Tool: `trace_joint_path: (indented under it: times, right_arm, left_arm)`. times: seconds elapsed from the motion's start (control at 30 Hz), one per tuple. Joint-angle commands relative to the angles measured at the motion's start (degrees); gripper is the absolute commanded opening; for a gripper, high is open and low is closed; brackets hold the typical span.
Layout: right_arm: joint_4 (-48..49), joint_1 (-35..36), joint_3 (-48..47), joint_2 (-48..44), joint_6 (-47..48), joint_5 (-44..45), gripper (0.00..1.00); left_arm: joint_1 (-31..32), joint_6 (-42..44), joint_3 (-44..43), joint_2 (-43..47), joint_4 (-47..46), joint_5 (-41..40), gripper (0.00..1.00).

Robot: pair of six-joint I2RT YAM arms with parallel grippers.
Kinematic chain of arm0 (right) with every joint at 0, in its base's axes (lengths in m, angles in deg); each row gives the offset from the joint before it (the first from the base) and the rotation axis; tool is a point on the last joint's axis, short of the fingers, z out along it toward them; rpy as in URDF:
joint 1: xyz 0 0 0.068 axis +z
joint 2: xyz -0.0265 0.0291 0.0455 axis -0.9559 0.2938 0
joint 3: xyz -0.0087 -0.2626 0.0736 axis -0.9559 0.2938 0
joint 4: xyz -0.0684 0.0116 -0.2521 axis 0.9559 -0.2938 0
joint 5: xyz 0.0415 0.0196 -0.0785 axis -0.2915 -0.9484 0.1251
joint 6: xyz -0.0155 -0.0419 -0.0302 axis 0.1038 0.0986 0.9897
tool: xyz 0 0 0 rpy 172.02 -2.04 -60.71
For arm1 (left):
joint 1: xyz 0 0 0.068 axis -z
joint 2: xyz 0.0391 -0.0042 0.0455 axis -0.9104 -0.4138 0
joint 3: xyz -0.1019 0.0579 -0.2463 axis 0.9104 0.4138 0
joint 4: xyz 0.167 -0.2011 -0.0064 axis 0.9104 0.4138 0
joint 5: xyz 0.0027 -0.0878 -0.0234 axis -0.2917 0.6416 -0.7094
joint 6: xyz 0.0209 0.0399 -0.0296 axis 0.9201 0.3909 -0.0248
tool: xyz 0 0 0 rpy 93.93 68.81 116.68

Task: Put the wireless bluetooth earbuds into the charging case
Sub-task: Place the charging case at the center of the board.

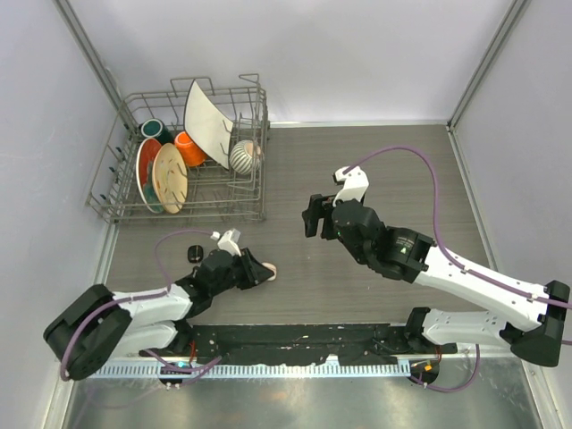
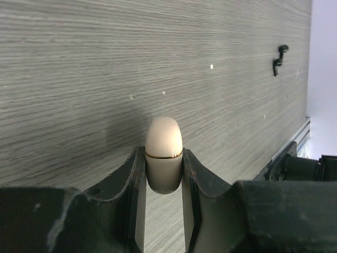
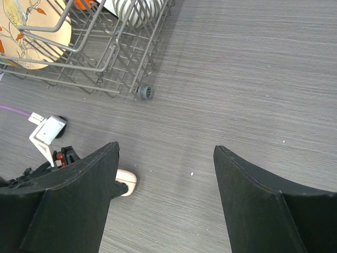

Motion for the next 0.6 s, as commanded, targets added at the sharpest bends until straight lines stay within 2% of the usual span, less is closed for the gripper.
trace_joint_path:
  times: [0.0,0.17,0.4,0.53,0.57]
  right_arm:
    - [3.64,-0.46,1.16,-2.42,-1.83,0.72,0.78]
    - [3.99,-1.16,2.39,-4.45,-2.1,1.43,0.78]
    - [3.9,-1.52,2.92,-5.15,-2.71,0.9,0.78]
    - [3.82,-1.78,3.27,-5.24,-3.06,0.9,0.78]
    - [3.82,-1.78,3.19,-5.07,-3.06,0.9,0.78]
  left_arm:
    - [-0.11,-3.54,-2.57,-6.64,-7.67,-2.43,0.0]
    - [-0.11,-5.12,-6.26,-15.27,-8.98,0.47,0.01]
    - [1.29,-9.51,-7.15,-25.46,-17.23,3.28,0.15]
    - [1.38,-9.52,-7.15,-26.62,-18.13,3.64,0.2]
    - [1.38,-9.43,-7.06,-26.53,-18.13,3.55,0.26]
